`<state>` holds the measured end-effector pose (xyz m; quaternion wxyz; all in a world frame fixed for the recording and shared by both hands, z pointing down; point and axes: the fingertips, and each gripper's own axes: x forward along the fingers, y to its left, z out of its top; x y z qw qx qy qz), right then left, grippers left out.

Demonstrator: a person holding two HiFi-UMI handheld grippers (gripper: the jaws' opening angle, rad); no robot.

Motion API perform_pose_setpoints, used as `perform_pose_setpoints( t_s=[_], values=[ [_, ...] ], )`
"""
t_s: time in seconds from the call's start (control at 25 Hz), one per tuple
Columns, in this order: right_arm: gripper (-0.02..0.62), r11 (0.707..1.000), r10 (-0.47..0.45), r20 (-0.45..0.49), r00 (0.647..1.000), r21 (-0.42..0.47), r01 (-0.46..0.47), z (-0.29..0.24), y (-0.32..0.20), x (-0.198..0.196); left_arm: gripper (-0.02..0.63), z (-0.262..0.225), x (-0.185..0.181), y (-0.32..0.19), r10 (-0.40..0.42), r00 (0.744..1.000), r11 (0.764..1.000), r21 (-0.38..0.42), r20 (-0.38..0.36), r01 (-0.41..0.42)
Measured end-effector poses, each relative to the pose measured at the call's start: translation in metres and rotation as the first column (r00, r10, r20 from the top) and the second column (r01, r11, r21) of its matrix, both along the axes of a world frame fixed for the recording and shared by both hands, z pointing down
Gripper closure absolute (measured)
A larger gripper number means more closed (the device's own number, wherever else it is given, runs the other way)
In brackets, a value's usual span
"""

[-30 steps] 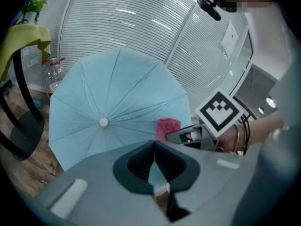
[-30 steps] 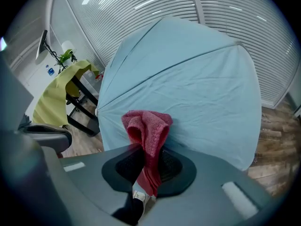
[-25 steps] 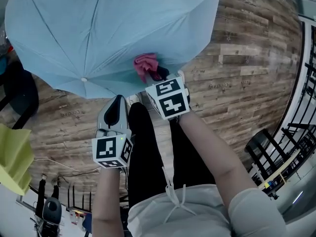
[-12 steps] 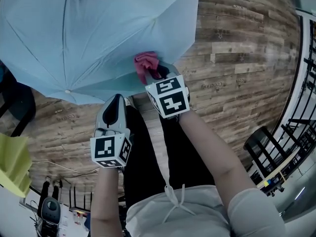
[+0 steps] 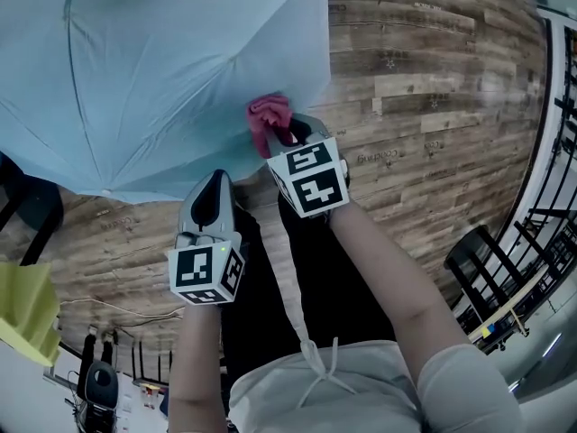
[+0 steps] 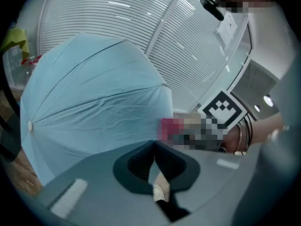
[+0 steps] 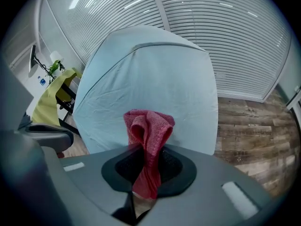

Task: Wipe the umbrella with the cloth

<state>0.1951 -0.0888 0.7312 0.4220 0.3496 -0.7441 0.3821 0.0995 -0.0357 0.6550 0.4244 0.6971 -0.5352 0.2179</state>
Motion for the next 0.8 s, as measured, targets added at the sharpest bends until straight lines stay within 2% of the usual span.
perform_pose_setpoints(
  t_s=[0.52, 0.8],
  values=[
    [0.532, 0.997, 0.047, -0.039, 0.998, -0.053, -0.049, 0.036, -0.041, 0.063, 0.6, 0.015, 0.038, -0.042, 0.015, 1.0, 1.0, -0.021, 0.001, -0.015],
    [0.534, 0.997, 0.061, -0.077, 0.995, -0.044, -0.064, 0.071, -0.058, 0.088, 0.6, 0.028, 0.049, -0.045, 0.015, 1.0, 0.999, -0.037, 0.01, -0.015]
  ],
)
